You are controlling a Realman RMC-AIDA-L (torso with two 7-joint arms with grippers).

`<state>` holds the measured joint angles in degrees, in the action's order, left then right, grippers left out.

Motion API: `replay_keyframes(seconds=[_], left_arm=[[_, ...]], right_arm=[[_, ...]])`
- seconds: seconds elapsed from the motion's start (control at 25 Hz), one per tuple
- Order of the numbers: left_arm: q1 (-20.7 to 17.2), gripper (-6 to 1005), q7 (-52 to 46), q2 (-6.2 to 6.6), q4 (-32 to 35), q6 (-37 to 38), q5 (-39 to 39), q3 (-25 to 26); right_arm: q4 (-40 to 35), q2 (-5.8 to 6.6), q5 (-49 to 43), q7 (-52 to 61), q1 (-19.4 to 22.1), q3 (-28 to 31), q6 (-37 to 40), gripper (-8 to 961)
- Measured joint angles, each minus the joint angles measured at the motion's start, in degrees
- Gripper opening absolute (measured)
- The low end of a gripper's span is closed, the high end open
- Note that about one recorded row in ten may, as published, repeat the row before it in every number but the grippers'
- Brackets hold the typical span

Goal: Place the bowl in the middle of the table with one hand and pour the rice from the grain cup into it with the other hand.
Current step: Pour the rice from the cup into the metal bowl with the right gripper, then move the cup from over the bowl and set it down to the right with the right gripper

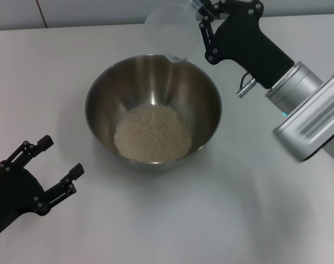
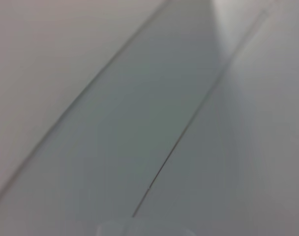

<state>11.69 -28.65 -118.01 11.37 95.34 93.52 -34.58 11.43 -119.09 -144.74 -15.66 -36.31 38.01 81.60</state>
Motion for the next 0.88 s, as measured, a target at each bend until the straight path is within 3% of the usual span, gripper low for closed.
replay_keyframes(seconds=[0.12, 0.44, 0.88], left_arm=[[0.0, 829, 0.0, 0.0, 0.0, 0.0, 0.0, -0.1], [-0.2, 829, 0.0, 0.05, 0.3, 0.7, 0.0, -0.3], [-0.2, 829, 0.5, 0.01, 0.4, 1.3, 0.0, -0.4]], right_arm=[[-0.8, 0.07, -0.2, 16.0, -0.3, -0.8, -1.1, 11], [-3.4, 0.18, -0.4, 37.8, -0.4, -4.5, -2.1, 11], [-3.9, 0.05, -0.2, 39.1, -0.2, -4.1, -3.1, 11]])
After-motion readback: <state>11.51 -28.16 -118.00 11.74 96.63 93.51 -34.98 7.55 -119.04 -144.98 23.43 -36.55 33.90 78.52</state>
